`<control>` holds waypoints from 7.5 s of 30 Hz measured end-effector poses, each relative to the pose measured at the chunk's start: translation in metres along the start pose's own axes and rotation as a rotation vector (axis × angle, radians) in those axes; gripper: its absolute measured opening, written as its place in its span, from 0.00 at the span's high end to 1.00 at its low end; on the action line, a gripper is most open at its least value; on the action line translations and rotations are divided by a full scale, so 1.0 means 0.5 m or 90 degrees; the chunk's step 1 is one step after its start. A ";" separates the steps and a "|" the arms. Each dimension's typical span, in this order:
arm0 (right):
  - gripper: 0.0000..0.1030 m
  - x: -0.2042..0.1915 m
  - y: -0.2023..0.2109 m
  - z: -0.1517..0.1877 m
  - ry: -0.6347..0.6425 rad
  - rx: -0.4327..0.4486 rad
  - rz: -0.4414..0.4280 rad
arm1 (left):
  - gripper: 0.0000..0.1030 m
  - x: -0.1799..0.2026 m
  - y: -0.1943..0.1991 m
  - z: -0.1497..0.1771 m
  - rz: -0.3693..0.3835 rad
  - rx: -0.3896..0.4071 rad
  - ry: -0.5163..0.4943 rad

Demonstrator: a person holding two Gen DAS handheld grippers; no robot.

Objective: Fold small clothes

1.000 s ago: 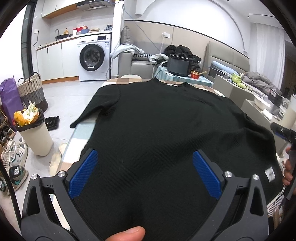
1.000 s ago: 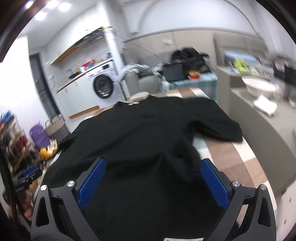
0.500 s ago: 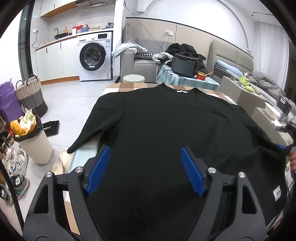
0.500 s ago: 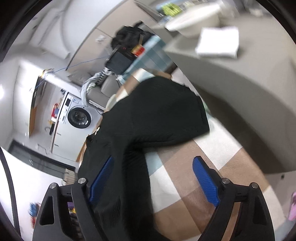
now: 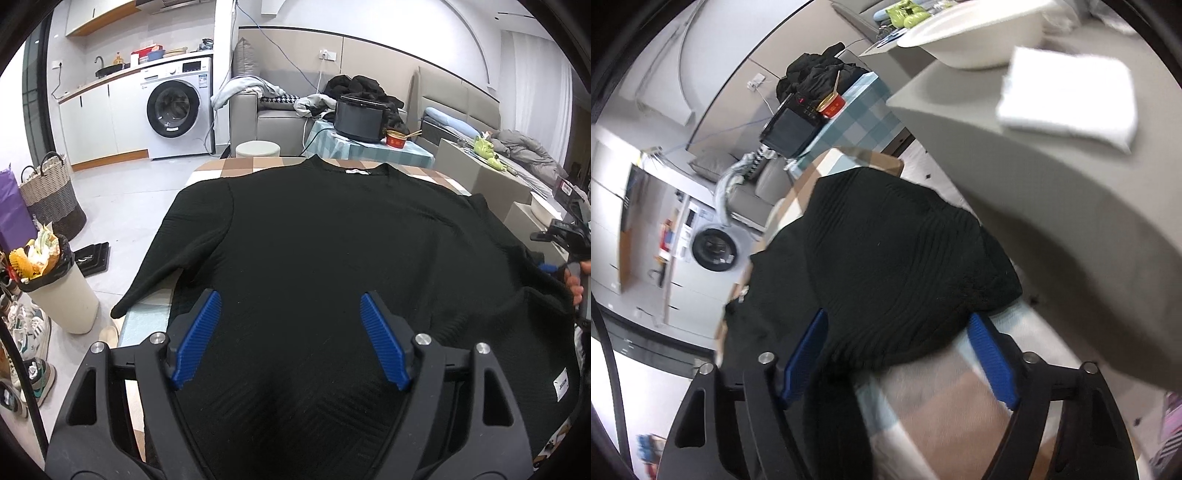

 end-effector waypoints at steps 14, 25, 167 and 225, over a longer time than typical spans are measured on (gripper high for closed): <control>0.92 -0.040 0.026 -0.040 0.139 0.084 0.180 | 0.25 -0.022 -0.014 0.005 0.007 0.003 0.019; 0.92 -0.439 -0.082 0.218 0.709 -0.060 0.059 | 0.25 -0.038 0.014 0.015 -0.007 0.017 0.025; 0.95 -0.063 0.098 0.318 0.573 -0.024 0.023 | 0.96 -0.230 0.057 0.165 0.027 -0.083 0.075; 0.41 -0.034 0.080 0.344 0.471 -0.118 0.042 | 0.43 -0.280 0.059 0.214 0.025 -0.132 0.154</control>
Point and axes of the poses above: each gripper's, at about its wrist camera, not at the fingertips, and y roughly against the way its jaws point, x to its right, z to its underside, the point moved 6 cm from there along -y, roughly the way its jaws point, and after that the axes turned 13 degrees about -x, right-handed, at the moved point
